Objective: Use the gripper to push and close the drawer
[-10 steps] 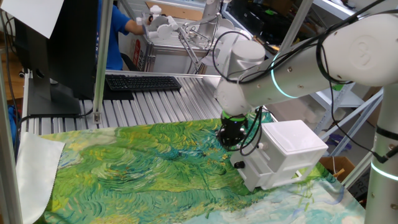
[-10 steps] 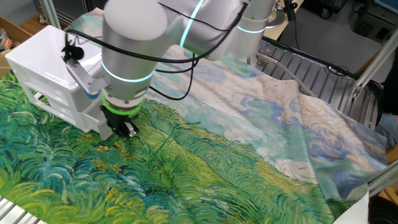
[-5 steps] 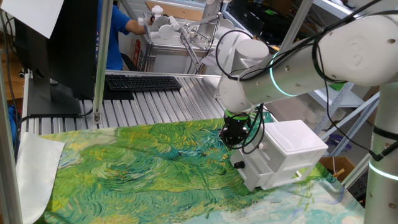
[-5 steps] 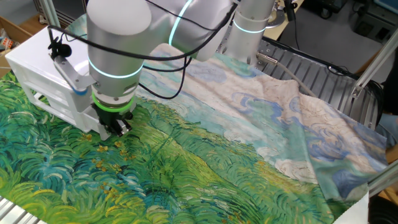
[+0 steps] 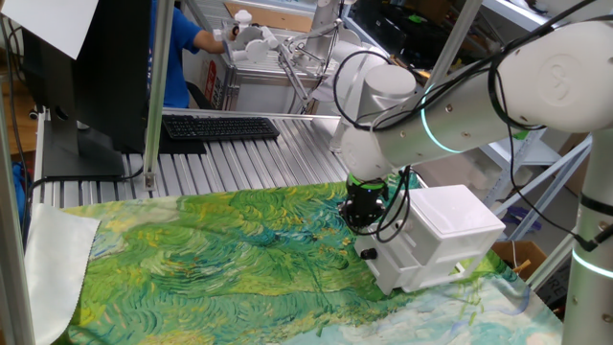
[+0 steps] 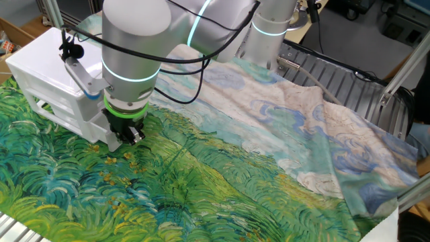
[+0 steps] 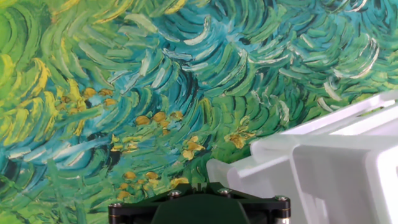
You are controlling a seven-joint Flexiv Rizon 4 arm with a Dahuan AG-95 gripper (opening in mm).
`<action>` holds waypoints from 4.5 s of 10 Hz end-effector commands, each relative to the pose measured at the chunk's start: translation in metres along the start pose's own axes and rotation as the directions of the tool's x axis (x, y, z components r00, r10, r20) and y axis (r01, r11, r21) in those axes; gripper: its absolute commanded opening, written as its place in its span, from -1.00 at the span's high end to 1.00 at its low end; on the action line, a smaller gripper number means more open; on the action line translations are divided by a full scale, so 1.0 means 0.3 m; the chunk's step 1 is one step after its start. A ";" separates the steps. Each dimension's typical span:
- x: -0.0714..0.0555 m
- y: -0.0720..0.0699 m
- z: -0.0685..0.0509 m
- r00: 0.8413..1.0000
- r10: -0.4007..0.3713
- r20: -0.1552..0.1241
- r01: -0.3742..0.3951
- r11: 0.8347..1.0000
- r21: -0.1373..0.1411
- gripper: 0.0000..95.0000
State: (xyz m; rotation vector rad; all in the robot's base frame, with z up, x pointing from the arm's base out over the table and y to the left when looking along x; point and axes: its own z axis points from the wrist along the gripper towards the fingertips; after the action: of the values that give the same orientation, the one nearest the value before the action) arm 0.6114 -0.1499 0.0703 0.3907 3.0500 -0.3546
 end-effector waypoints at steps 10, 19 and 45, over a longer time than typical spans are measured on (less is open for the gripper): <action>0.004 -0.051 0.012 1.000 -0.009 0.009 0.009 1.000 0.021 1.00; -0.036 -0.118 0.038 1.000 0.008 0.004 -0.008 1.000 0.010 1.00; -0.042 0.013 -0.033 0.673 0.716 -0.186 -0.737 0.669 -0.093 1.00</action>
State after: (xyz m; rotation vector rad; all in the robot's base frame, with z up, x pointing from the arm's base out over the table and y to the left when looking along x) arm 0.6269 -0.1471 0.0788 1.5620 2.7087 -0.0193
